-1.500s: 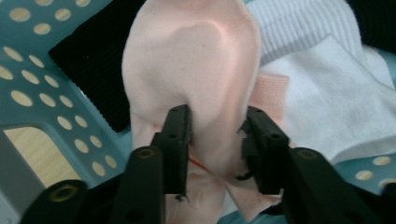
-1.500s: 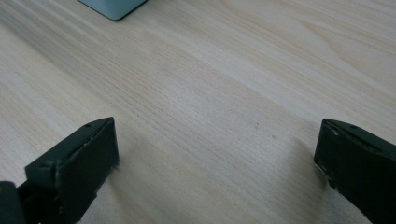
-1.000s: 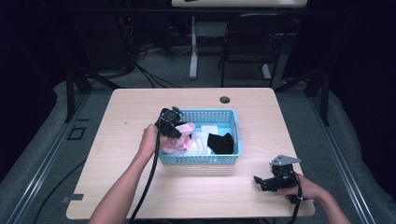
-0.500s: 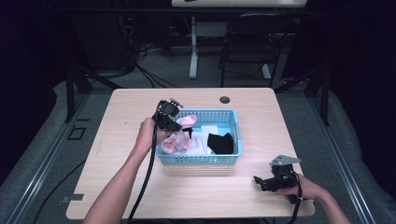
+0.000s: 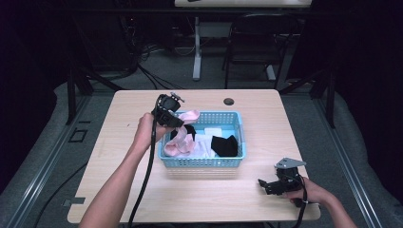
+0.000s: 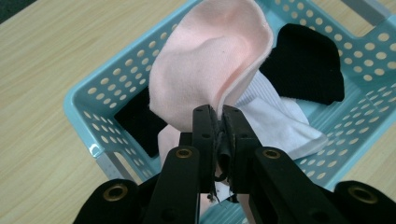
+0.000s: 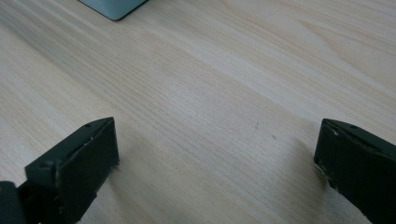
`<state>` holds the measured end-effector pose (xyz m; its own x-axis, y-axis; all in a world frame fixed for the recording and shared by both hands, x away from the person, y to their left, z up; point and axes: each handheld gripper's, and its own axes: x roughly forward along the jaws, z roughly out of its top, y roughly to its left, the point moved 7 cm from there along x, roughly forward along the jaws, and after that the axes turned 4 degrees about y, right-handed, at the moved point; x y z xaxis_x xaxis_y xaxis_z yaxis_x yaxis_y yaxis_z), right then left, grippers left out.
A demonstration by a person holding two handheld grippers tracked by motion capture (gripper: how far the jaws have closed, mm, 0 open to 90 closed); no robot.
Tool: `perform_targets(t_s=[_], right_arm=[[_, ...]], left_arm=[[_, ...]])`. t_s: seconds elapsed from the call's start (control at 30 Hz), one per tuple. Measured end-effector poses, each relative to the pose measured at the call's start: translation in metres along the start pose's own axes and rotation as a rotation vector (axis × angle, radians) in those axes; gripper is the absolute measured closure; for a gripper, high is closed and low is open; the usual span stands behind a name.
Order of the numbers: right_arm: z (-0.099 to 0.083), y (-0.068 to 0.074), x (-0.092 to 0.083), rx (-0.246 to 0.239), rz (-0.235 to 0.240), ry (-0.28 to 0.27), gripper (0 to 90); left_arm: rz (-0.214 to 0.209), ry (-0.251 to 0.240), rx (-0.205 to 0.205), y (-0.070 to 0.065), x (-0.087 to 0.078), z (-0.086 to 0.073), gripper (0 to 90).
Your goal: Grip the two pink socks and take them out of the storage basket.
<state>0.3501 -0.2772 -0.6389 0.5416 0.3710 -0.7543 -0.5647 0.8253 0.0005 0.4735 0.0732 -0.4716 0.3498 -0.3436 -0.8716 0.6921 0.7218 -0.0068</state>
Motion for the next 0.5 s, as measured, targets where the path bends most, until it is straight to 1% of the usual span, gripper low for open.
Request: perform_targets(t_s=[0.13, 0.17, 0.27, 0.37, 0.5], right_arm=[[0.0, 0.0, 0.0, 0.0, 0.0, 0.0, 0.0], [0.0, 0.0, 0.0, 0.0, 0.0, 0.0, 0.0], [0.0, 0.0, 0.0, 0.0, 0.0, 0.0, 0.0], [0.0, 0.0, 0.0, 0.0, 0.0, 0.0, 0.0], [0.0, 0.0, 0.0, 0.0, 0.0, 0.001, 0.0]], left_arm=[[0.003, -0.014, 0.002, 0.001, -0.008, 0.003, 84.2], [0.01, -0.017, 0.001, 0.002, -0.011, 0.003, 84.2], [0.013, -0.025, -0.001, 0.005, -0.017, 0.004, 84.2], [0.018, -0.036, -0.007, 0.009, -0.026, 0.003, 84.2], [0.036, -0.05, -0.018, 0.016, -0.038, 0.001, 84.2]])
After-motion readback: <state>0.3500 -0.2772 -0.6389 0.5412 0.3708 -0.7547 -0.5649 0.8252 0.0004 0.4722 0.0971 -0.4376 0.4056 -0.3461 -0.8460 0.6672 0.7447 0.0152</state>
